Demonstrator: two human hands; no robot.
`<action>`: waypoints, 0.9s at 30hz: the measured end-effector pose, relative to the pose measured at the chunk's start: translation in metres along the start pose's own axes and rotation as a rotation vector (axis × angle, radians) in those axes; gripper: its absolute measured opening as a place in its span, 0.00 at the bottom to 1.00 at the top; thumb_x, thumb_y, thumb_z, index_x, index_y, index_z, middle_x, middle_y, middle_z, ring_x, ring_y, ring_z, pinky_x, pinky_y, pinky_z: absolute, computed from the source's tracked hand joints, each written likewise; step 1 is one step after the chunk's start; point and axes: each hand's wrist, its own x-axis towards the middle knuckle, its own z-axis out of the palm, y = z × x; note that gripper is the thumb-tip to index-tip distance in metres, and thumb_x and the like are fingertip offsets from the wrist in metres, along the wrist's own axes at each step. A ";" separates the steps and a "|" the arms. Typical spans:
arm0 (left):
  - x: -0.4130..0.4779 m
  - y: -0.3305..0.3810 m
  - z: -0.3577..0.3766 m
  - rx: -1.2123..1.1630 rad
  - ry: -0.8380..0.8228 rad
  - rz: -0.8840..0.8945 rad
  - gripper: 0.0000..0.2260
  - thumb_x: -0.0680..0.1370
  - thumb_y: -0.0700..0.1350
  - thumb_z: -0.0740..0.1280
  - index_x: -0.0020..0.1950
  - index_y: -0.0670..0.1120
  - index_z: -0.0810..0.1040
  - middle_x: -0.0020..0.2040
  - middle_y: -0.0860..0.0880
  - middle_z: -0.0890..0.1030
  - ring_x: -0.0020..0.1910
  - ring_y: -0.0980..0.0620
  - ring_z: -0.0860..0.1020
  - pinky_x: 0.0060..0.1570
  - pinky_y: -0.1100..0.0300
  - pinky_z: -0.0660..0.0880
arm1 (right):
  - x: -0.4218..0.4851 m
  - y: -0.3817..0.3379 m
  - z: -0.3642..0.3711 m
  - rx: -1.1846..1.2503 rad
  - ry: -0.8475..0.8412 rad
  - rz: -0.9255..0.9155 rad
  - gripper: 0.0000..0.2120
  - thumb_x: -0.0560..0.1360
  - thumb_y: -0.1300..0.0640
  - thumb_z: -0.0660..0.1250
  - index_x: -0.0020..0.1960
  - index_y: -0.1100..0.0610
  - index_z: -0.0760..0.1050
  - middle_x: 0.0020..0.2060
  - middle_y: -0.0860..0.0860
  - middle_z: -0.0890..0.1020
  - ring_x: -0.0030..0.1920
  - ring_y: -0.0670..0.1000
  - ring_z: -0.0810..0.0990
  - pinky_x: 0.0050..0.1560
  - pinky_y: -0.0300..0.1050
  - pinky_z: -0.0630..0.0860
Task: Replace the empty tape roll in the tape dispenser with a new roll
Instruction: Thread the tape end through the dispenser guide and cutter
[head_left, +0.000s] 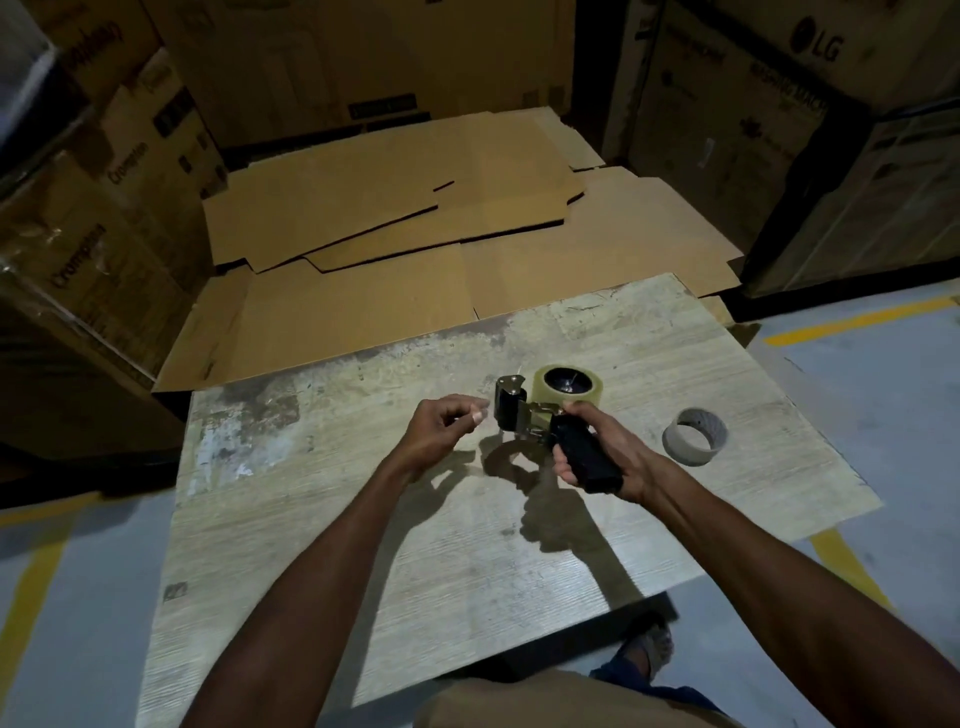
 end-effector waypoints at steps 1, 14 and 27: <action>-0.001 -0.001 0.003 0.002 0.018 -0.002 0.06 0.81 0.42 0.71 0.48 0.41 0.86 0.60 0.49 0.85 0.60 0.53 0.82 0.58 0.54 0.80 | 0.001 -0.004 0.003 -0.026 0.025 -0.031 0.22 0.82 0.44 0.64 0.49 0.66 0.74 0.32 0.62 0.77 0.28 0.58 0.76 0.27 0.46 0.76; 0.003 -0.004 0.002 -0.105 0.235 -0.291 0.10 0.84 0.46 0.67 0.52 0.41 0.83 0.51 0.44 0.85 0.45 0.48 0.82 0.44 0.54 0.76 | -0.009 -0.031 0.003 -0.325 0.153 -0.142 0.23 0.81 0.41 0.64 0.51 0.62 0.73 0.33 0.57 0.76 0.28 0.54 0.74 0.27 0.44 0.75; 0.001 0.027 0.052 -0.437 0.161 -0.196 0.18 0.80 0.32 0.63 0.68 0.43 0.80 0.64 0.48 0.83 0.61 0.51 0.83 0.59 0.52 0.80 | -0.024 -0.024 -0.006 -0.438 0.227 -0.254 0.31 0.74 0.35 0.70 0.50 0.65 0.79 0.37 0.60 0.80 0.33 0.58 0.78 0.34 0.48 0.77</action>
